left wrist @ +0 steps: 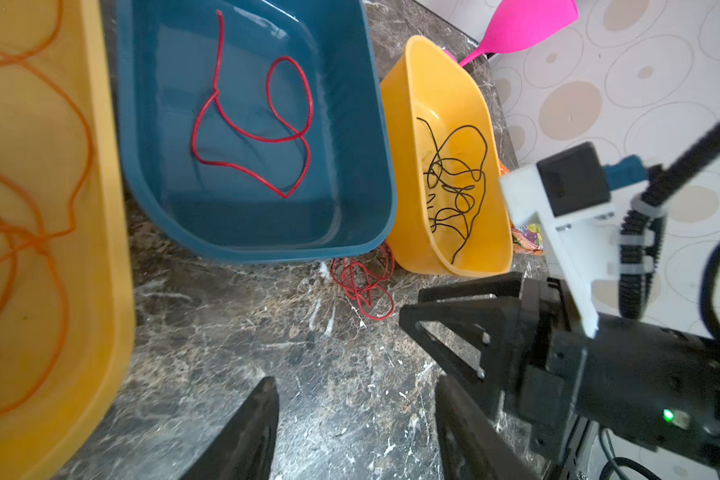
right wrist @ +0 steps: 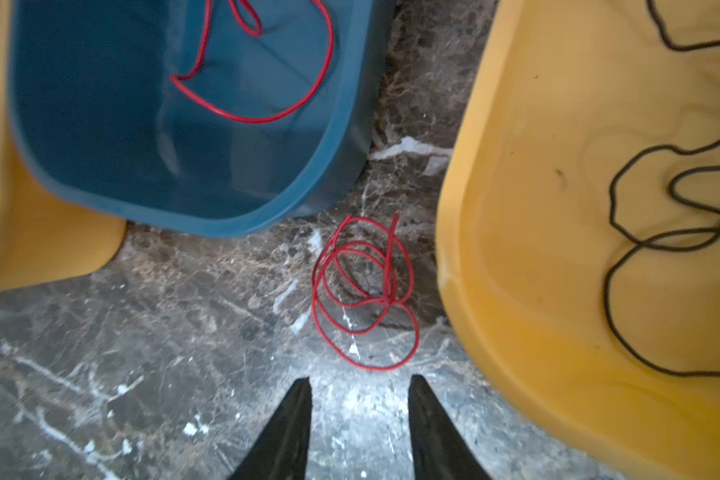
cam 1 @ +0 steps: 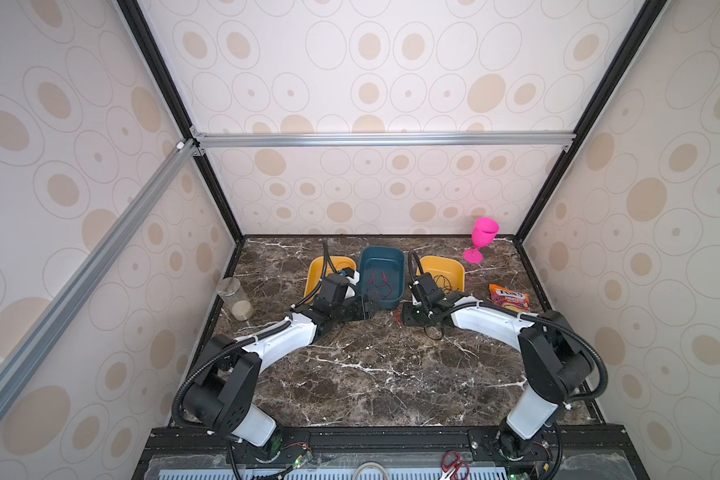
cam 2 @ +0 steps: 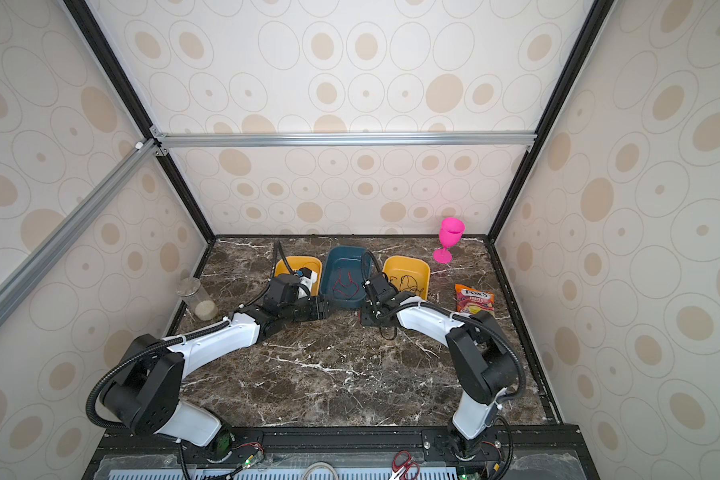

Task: Untangle the cables

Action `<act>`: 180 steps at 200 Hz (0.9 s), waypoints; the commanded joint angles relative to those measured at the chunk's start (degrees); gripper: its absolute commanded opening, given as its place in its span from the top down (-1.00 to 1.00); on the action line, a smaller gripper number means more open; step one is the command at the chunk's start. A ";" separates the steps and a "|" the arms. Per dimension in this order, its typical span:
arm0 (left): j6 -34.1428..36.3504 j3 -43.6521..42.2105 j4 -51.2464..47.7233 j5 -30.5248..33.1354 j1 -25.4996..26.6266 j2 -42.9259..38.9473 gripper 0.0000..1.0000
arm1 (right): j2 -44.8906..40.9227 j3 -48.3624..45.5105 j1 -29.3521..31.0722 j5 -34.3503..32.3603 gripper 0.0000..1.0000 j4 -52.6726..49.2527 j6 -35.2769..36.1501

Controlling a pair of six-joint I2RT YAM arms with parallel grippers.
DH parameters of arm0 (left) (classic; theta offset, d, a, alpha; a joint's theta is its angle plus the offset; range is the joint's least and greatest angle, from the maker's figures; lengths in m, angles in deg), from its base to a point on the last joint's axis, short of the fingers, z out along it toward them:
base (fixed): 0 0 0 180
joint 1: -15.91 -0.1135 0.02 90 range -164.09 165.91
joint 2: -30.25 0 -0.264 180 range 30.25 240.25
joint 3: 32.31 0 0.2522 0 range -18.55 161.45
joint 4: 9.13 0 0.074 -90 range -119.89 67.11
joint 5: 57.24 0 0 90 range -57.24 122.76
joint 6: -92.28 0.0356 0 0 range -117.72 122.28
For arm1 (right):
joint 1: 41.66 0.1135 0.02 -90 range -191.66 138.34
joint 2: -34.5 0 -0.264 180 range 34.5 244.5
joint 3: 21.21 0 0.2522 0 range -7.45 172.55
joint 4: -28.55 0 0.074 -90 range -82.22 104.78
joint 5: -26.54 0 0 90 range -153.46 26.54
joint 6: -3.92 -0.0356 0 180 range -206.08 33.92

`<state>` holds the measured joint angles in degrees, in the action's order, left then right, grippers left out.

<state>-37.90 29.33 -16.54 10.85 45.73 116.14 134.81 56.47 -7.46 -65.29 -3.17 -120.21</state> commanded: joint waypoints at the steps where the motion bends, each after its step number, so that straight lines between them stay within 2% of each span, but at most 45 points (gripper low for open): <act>1: -0.69 -2.15 3.31 -1.33 -0.99 -1.69 -0.20 | 2.26 3.79 0.12 -6.71 0.22 -1.54 -1.74; 24: -0.73 -4.03 4.30 -1.99 -1.47 -2.13 -0.20 | 5.53 7.32 0.14 -9.72 0.30 -4.89 -1.45; 66: -1.12 -5.88 6.03 -3.06 -2.01 -2.04 -0.20 | 9.40 10.00 0.17 -8.85 0.44 -5.05 -0.55; 111: -1.30 -6.26 6.44 -3.24 -2.22 -1.92 -0.20 | 11.31 10.92 0.17 -7.41 0.76 -5.59 -0.66; 138: -1.65 -6.34 6.91 -3.78 -2.27 -1.98 -0.20 | 8.85 9.24 0.12 -6.06 1.00 -5.05 -0.07; 156: -1.74 -6.49 8.20 -4.72 -2.23 -2.08 -0.20 | 4.91 6.76 0.16 -4.48 1.00 -3.37 0.59; 180: -2.07 -6.43 11.46 -10.07 -2.17 -1.47 -0.20 | -0.01 4.03 0.16 -1.89 1.00 -1.55 2.90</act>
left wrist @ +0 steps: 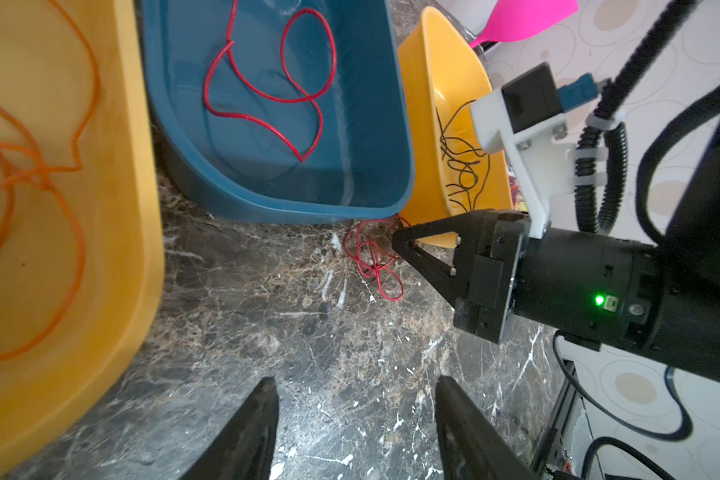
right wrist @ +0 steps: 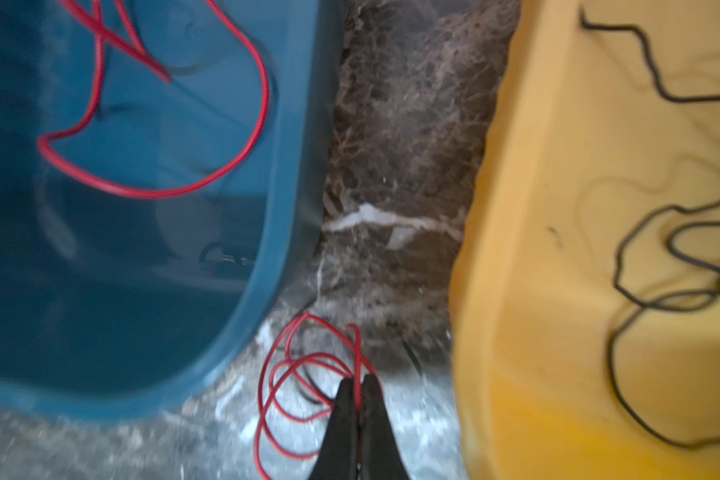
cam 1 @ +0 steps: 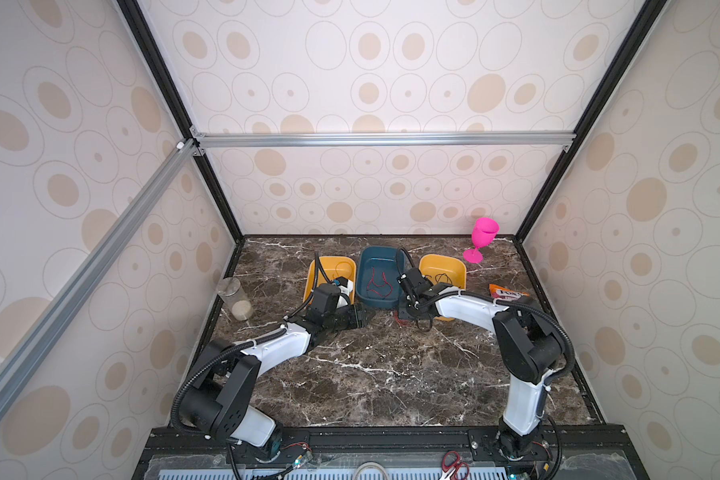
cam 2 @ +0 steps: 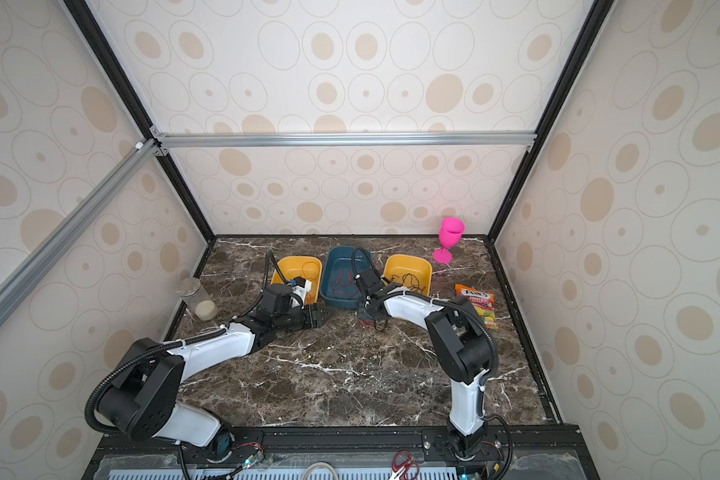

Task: Untangle the cables

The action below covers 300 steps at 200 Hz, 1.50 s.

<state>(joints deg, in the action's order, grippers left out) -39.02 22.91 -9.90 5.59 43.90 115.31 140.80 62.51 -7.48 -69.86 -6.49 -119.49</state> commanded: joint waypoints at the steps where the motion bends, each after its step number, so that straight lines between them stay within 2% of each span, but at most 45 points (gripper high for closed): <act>1: -0.97 0.02 4.92 -4.94 -0.32 -0.62 -0.20 | -6.18 -2.05 0.19 2.78 1.00 1.81 2.33; 78: -2.24 -0.26 12.29 -12.77 1.01 0.63 -0.20 | -17.38 -7.72 0.18 14.83 1.00 5.33 8.00; 131: -2.30 -1.22 12.50 -11.10 1.23 1.30 -0.18 | -23.51 -8.21 -0.15 20.13 1.00 6.00 8.00; 181: -2.97 -1.66 12.90 -10.40 1.19 1.92 -0.17 | -27.72 -8.96 -0.56 25.22 1.00 6.43 11.17; 220: -7.64 -3.10 20.88 -17.09 1.34 5.30 -0.18 | -29.04 -10.63 -0.67 28.70 1.00 9.17 12.30; 249: -6.59 -3.07 21.34 -18.90 3.08 6.12 -0.18 | -28.48 -10.78 -0.63 30.20 1.00 11.96 11.26; 277: -6.66 -3.04 21.63 -19.01 4.66 7.61 -0.09 | -27.77 -9.99 -0.60 31.57 1.00 12.92 11.22; 300: -7.83 -3.40 23.48 -19.38 4.76 8.76 0.14 | -27.55 -9.50 -0.65 31.89 1.00 12.86 11.61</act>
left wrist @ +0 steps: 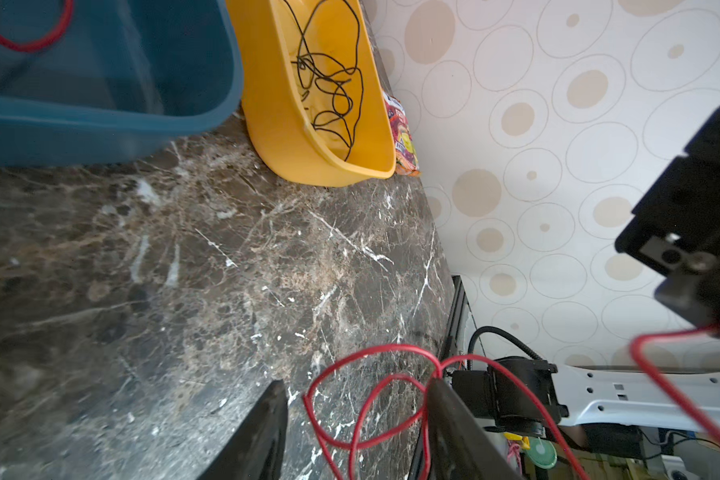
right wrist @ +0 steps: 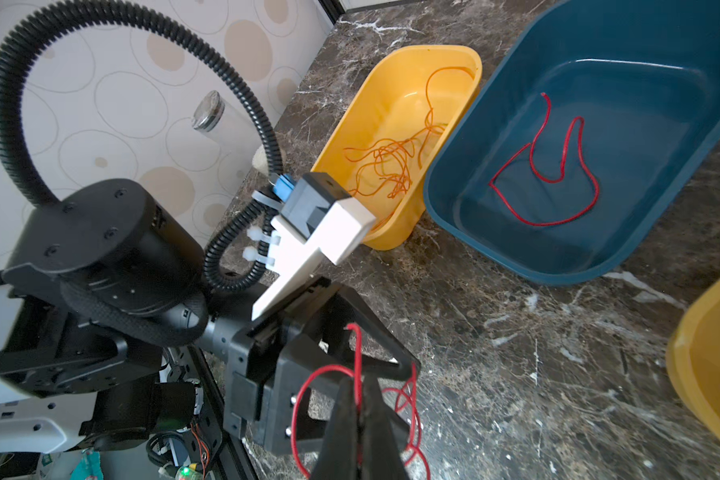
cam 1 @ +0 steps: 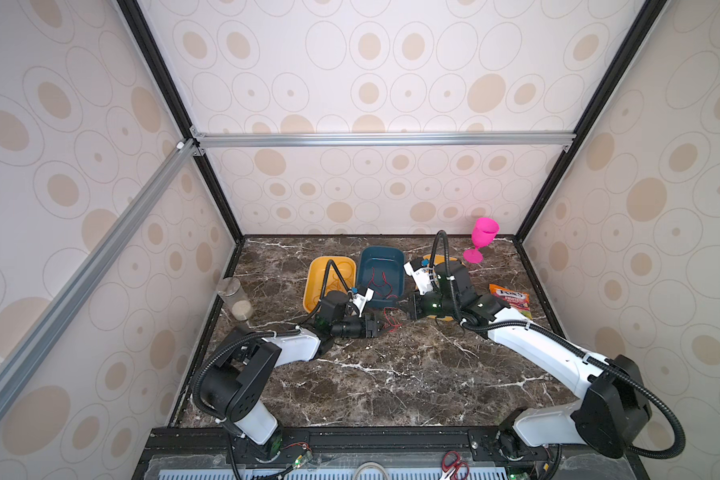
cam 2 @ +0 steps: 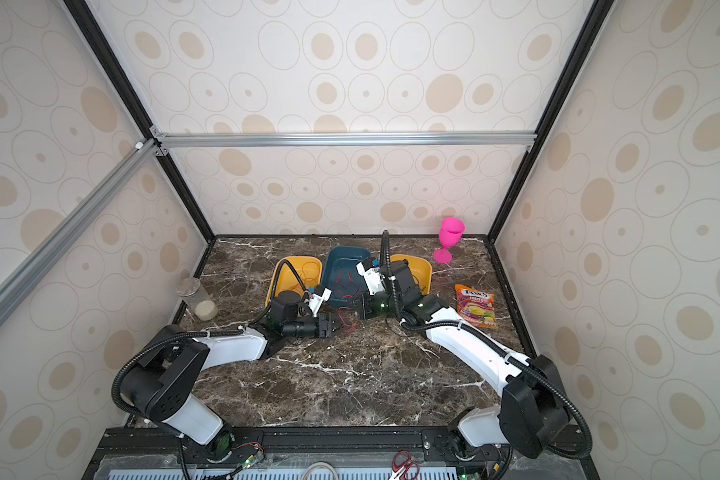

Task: Untangle the cables

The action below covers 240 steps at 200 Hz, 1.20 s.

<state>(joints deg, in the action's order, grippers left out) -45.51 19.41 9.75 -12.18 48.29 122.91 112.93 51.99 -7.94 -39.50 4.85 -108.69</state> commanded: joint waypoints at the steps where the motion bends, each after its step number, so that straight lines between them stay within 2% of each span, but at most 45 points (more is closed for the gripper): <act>1: -1.34 0.10 3.83 -1.62 0.34 1.22 0.15 | 0.27 1.02 -0.21 1.53 1.00 1.51 0.86; 36: -0.17 0.79 1.90 -0.32 0.33 1.89 0.85 | -1.22 0.35 -0.25 -1.04 1.00 0.71 1.43; 61: -0.46 0.68 1.99 0.11 0.24 2.41 1.00 | -2.96 -0.72 -0.90 -2.95 1.00 0.22 1.90; 124: 0.47 -0.16 -1.51 4.67 -0.12 1.40 1.00 | -8.93 -5.00 -5.84 -8.13 1.00 -3.70 2.77; 193: -1.29 -2.95 -1.08 8.54 -2.03 -2.02 1.00 | -13.16 -9.37 -8.91 -27.13 1.00 -16.87 5.21; 240: -5.34 -6.20 4.05 8.36 -4.36 -4.46 1.00 | -11.88 -11.69 -9.78 -38.88 1.00 -25.58 2.33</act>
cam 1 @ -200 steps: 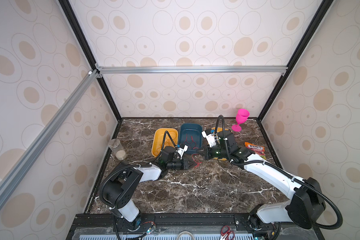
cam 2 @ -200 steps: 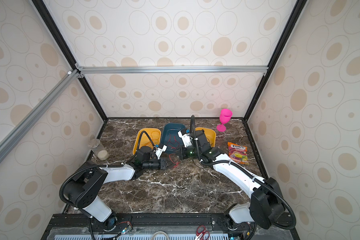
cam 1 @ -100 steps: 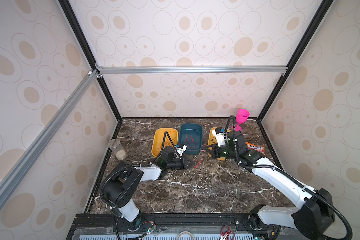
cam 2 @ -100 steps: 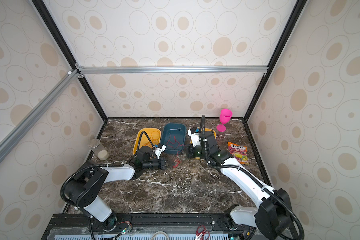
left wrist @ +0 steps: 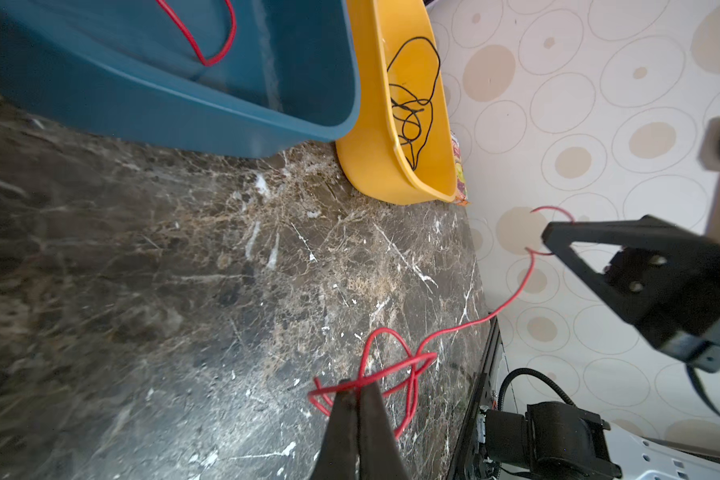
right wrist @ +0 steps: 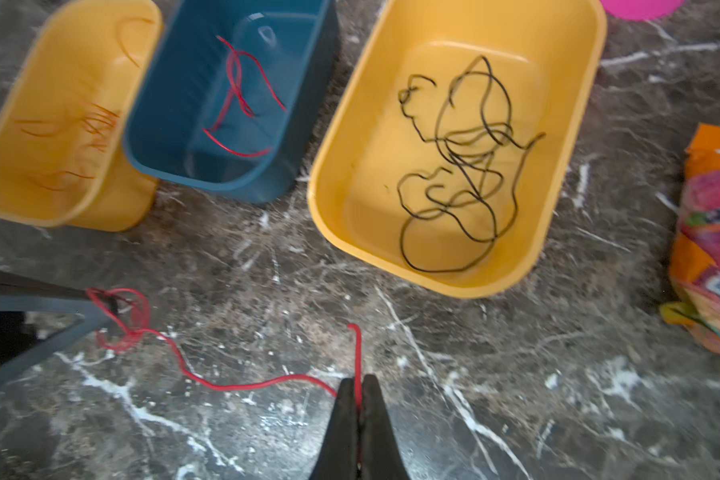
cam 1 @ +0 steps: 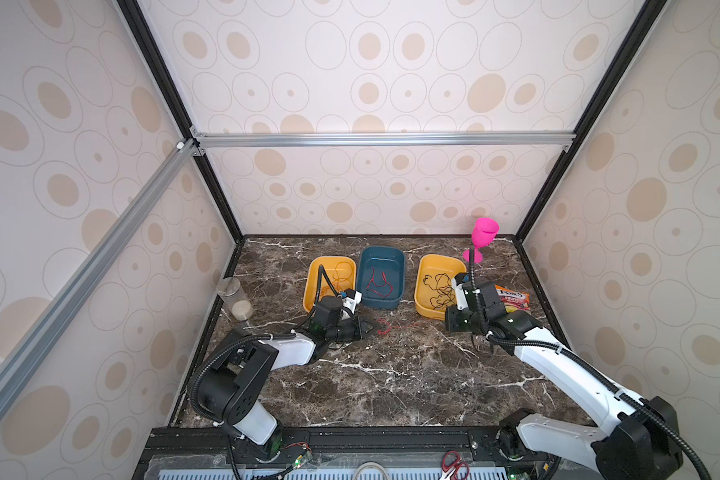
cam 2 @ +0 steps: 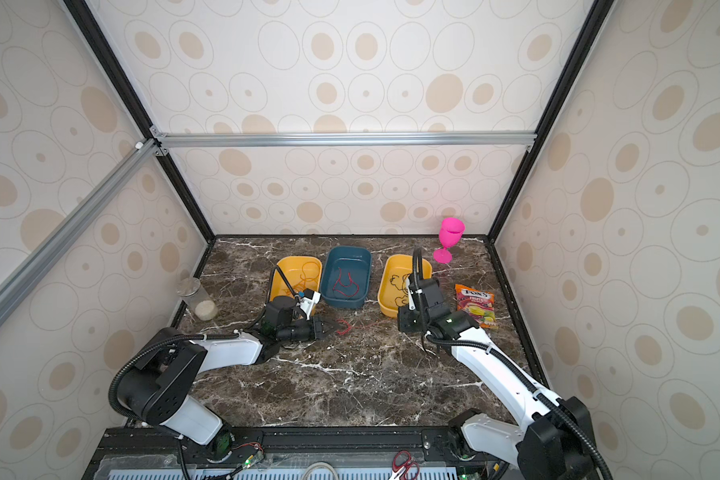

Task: Untangle the cables

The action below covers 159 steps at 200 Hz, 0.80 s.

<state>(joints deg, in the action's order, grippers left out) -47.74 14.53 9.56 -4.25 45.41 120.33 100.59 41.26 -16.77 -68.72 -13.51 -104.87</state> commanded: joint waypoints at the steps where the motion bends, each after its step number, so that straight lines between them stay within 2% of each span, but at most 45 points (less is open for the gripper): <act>1: -3.26 -1.43 4.40 0.35 -1.60 -1.95 1.00 | 0.50 -1.01 -0.96 -9.85 1.00 -7.44 -1.59; 41: -7.64 -4.08 13.16 -4.21 -3.67 -3.41 1.00 | 3.48 -1.96 -2.29 -15.20 1.00 -11.57 -5.05; 81: -5.16 -4.63 10.30 -5.52 -4.49 -5.92 1.00 | 6.92 -1.33 -3.88 -18.10 1.00 -13.23 -6.96; 93: -4.43 -4.54 9.25 -5.57 -4.62 -6.40 1.00 | 7.34 -0.90 -3.89 -15.33 1.00 -12.72 -6.12; 111: -3.12 -4.04 7.17 -5.55 -4.57 -6.11 1.00 | 6.69 -1.71 -3.83 -6.67 1.00 -9.06 -4.74; 132: -1.76 -3.83 4.82 -4.53 -4.54 -5.32 0.84 | 5.52 -3.14 -3.28 3.16 1.00 -4.27 -4.59; 159: 1.04 -3.64 -0.60 -2.53 -4.47 -4.83 0.68 | 6.17 -3.41 -2.11 8.45 1.00 -2.34 -5.67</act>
<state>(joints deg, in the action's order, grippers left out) -50.38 10.49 14.36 -9.12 41.39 115.42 107.01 38.68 -19.31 -66.08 -16.88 -110.22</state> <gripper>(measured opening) 0.140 0.049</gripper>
